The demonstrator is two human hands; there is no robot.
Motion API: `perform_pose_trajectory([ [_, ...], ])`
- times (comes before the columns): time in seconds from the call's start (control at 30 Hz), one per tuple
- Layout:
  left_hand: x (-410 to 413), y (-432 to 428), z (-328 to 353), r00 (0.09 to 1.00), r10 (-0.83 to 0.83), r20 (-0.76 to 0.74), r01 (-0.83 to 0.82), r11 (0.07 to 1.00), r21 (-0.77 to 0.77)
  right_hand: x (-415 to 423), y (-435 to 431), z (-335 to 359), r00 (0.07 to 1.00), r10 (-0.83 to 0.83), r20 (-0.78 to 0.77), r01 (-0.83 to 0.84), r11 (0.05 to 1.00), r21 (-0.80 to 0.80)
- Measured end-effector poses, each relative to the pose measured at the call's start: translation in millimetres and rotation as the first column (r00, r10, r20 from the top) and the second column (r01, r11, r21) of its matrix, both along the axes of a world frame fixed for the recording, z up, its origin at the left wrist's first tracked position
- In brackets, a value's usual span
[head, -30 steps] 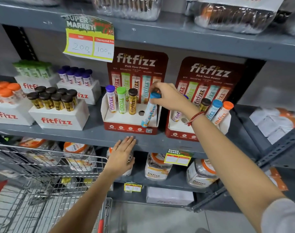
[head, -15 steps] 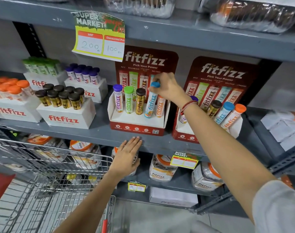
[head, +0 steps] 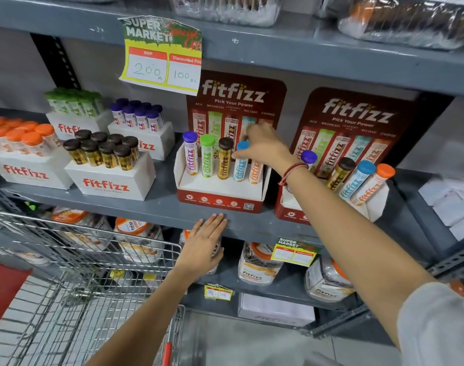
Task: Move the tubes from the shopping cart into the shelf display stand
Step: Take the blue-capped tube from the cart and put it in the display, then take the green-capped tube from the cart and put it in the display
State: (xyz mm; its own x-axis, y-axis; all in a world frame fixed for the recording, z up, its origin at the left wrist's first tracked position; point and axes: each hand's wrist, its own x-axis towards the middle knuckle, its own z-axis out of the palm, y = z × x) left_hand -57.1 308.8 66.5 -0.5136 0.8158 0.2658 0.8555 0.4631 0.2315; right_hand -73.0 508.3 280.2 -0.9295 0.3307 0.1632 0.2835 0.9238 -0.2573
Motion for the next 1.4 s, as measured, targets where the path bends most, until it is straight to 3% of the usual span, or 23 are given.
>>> perform_pose_trajectory([
  [0.13,1.0,0.3,5.1,1.0,-0.005,0.014,0.005,1.0,0.009,3.7,1.8,-7.1,1.0,-0.031,0.004,0.031,0.999,-0.039],
  [0.23,1.8,-10.2,15.3,0.998,0.025,0.062,-0.029,0.997,0.072,15.5,-3.2,-8.1,0.991,-0.001,-0.131,-0.003,1.0,-0.024],
  [0.37,3.1,-56.2,24.8,0.974,0.17,0.146,-0.194,0.966,0.168,30.7,-31.9,-25.1,0.92,0.045,-0.39,-0.046,0.999,0.009],
  [0.47,7.9,-110.7,22.2,0.916,0.334,0.221,-0.376,0.907,0.192,36.2,-70.6,-52.5,0.92,0.103,-0.379,-0.139,0.988,-0.069],
  [0.7,40.2,-238.2,-0.3,0.672,0.651,0.353,-0.718,0.69,0.095,25.3,-184.1,-140.9,0.917,0.389,-0.086,-0.398,0.885,-0.24],
  [0.9,75.7,-287.8,-29.3,0.503,0.769,0.395,-0.827,0.561,-0.037,25.1,-270.9,-231.8,0.773,0.558,0.303,-0.435,0.813,-0.387],
  [1.03,86.1,-295.9,-42.7,0.467,0.785,0.406,-0.837,0.541,-0.084,40.1,-308.2,-296.5,0.595,0.589,0.546,-0.38,0.806,-0.454],
  [1.17,82.0,-298.7,-53.6,0.491,0.805,0.333,-0.834,0.545,-0.087,56.2,-335.8,-362.8,0.402,0.549,0.733,-0.339,0.833,-0.438],
  [1.4,74.5,-301.0,-70.2,0.462,0.849,0.256,-0.862,0.498,-0.096,78.4,-345.9,-440.1,0.29,0.4,0.87,-0.168,0.916,-0.365],
])
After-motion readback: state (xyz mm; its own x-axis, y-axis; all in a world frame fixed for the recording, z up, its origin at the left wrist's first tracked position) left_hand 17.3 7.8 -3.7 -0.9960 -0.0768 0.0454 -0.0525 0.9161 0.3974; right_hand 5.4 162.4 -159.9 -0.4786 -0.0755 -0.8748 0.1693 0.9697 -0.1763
